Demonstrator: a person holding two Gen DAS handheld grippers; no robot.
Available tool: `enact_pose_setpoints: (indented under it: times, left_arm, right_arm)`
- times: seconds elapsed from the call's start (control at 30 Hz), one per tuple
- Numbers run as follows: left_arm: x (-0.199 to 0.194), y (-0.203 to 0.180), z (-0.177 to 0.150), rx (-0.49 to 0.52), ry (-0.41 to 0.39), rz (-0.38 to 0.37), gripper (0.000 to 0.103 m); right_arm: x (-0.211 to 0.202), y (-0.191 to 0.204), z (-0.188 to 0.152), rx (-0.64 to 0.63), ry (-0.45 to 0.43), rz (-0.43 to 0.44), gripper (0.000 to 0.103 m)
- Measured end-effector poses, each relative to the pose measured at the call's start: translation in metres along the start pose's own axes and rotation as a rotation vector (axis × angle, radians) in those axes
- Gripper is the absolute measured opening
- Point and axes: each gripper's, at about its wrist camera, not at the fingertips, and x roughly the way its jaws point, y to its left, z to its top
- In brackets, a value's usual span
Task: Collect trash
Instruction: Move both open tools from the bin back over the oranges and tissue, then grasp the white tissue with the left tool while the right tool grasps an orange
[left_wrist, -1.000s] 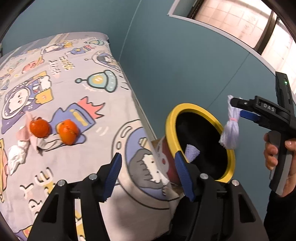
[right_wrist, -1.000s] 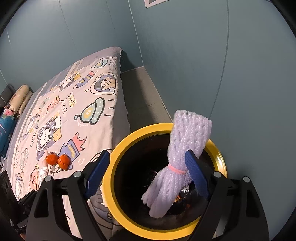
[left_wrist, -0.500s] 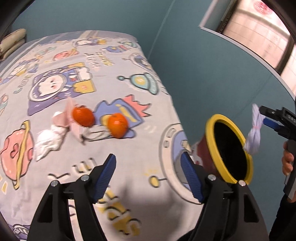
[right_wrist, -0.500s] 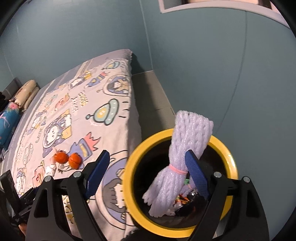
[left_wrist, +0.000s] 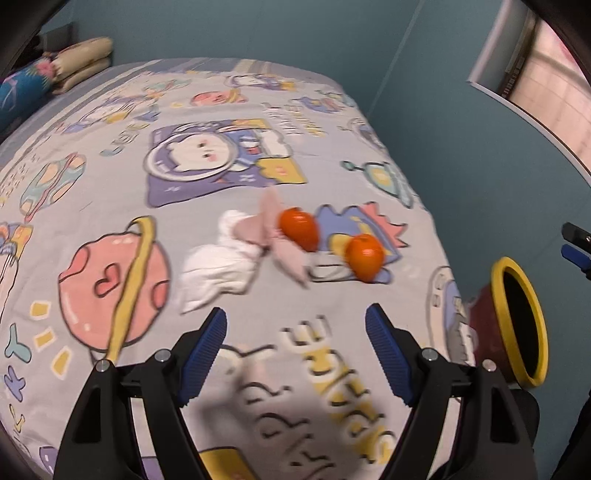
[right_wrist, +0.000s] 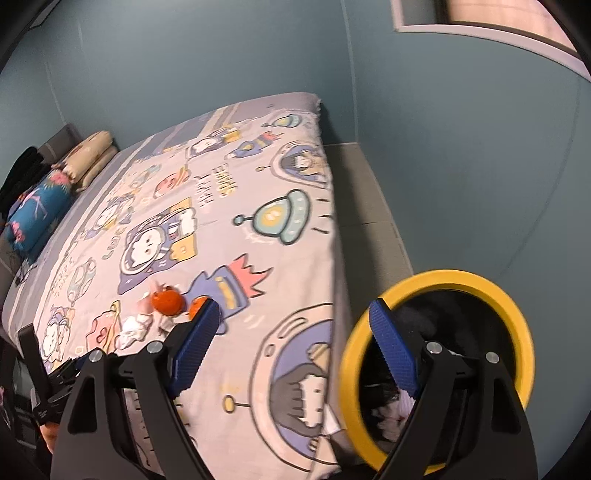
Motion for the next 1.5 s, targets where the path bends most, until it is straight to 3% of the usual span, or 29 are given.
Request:
enact_pose_setpoints:
  times: [0.53,0.97,1.3,1.5]
  left_arm:
    - [0.025,0.052,0.007,-0.046,0.032,0.070,0.074]
    - [0.053,0.055,0.021,-0.028,0.053,0.059,0.074]
    - [0.084,0.057,0.028,-0.020,0.096,0.071,0.074]
    - [0.098,0.058,0.029,-0.021,0.123,0.064,0.055]
  right_arm:
    - [0.082,0.082,-0.011,-0.104,0.107,0.069,0.079]
    - [0.147,0.117,-0.027,-0.156,0.174,0.047,0.077]
    - [0.176,0.139,-0.024,-0.228,0.173,0.051,0.075]
    - [0.194,0.154,-0.020,-0.264,0.217,0.124,0.070]
